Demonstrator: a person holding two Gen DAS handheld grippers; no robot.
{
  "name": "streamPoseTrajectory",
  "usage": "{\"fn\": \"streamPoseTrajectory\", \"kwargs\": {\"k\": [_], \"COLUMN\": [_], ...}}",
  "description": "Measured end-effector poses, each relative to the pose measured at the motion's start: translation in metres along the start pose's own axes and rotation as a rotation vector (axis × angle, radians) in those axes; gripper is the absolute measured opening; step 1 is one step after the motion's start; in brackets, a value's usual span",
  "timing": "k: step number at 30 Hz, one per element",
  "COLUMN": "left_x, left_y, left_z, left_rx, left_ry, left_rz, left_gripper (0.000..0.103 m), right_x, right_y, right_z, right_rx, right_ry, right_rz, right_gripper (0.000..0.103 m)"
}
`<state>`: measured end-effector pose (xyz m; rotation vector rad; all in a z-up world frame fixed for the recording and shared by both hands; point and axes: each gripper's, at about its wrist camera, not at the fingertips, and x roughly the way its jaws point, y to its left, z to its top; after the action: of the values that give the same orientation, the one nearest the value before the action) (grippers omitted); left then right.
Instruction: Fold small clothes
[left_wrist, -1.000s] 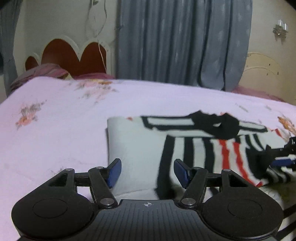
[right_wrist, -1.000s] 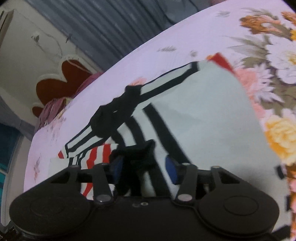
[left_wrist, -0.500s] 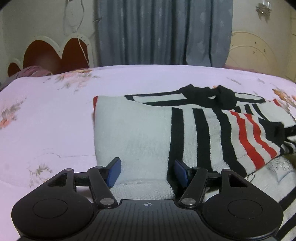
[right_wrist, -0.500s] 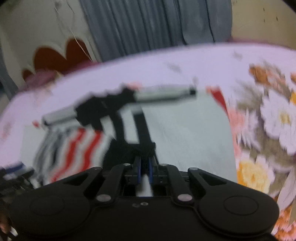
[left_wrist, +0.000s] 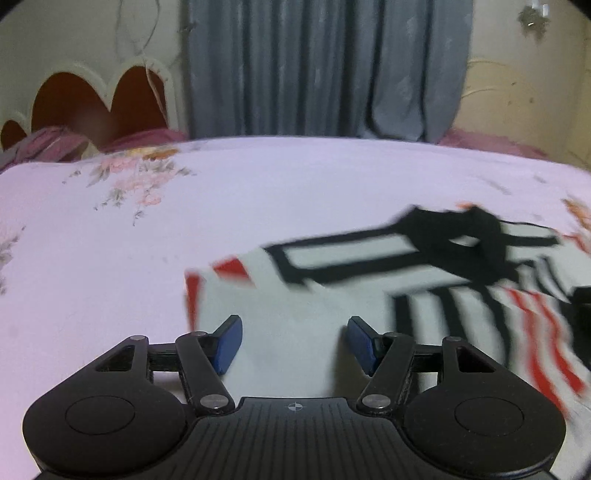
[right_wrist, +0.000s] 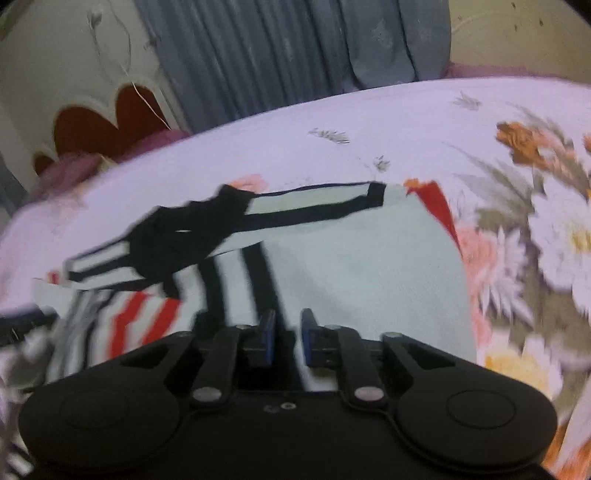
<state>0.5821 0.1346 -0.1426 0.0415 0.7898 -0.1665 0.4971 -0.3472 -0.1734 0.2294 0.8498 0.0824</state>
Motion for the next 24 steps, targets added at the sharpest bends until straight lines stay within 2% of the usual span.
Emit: {"fn": "streamPoseTrajectory", "kwargs": {"k": [1, 2, 6, 7, 9, 12, 15, 17, 19, 20, 21, 23, 24], "left_x": [0.011, 0.016, 0.017, 0.006, -0.023, -0.066, -0.092, -0.098, -0.085, -0.086, -0.09, -0.112, -0.12], "left_y": [0.011, 0.016, 0.009, 0.009, 0.015, 0.016, 0.001, -0.007, -0.011, -0.018, -0.024, -0.026, -0.028], "left_z": [0.007, 0.013, 0.019, 0.019, 0.012, -0.015, -0.05, -0.07, -0.09, -0.096, -0.094, -0.091, -0.092], "left_rx": [-0.042, -0.056, 0.037, 0.033, -0.008, -0.078, -0.098, -0.109, -0.081, -0.017, 0.013, -0.01, -0.011], "left_ry": [0.03, 0.041, 0.059, 0.035, -0.04, -0.124, -0.124, -0.098, -0.002, -0.033, -0.029, -0.086, -0.098], "left_rz": [-0.044, -0.079, -0.071, -0.052, -0.061, -0.07, -0.084, -0.059, -0.062, -0.038, -0.015, -0.05, -0.042], "left_gripper": [0.072, 0.073, 0.074, 0.074, 0.074, 0.073, 0.055, 0.054, 0.053, 0.053, 0.053, 0.052, 0.052], "right_x": [0.004, 0.007, 0.01, 0.007, -0.008, -0.029, -0.041, -0.039, -0.032, -0.032, -0.032, -0.039, -0.048], "right_y": [-0.002, -0.005, -0.001, 0.001, 0.005, 0.013, 0.028, 0.034, 0.035, 0.034, 0.035, 0.042, 0.046], "right_z": [0.004, 0.008, 0.01, 0.01, 0.008, 0.003, -0.015, -0.029, -0.043, -0.044, -0.042, -0.034, -0.033], "right_rx": [0.007, 0.028, 0.008, -0.003, 0.007, 0.006, -0.06, -0.117, -0.159, -0.154, -0.148, -0.165, -0.185], "right_ry": [0.001, 0.002, 0.015, 0.013, -0.022, -0.045, -0.035, 0.004, 0.027, 0.015, 0.022, 0.016, -0.013], "right_rz": [-0.01, -0.003, -0.006, -0.012, -0.018, 0.024, 0.053, 0.041, 0.009, 0.01, 0.006, -0.016, -0.014], "right_gripper": [0.01, 0.01, 0.013, 0.018, 0.024, 0.024, 0.02, 0.02, 0.017, 0.017, 0.016, 0.015, 0.016]}}
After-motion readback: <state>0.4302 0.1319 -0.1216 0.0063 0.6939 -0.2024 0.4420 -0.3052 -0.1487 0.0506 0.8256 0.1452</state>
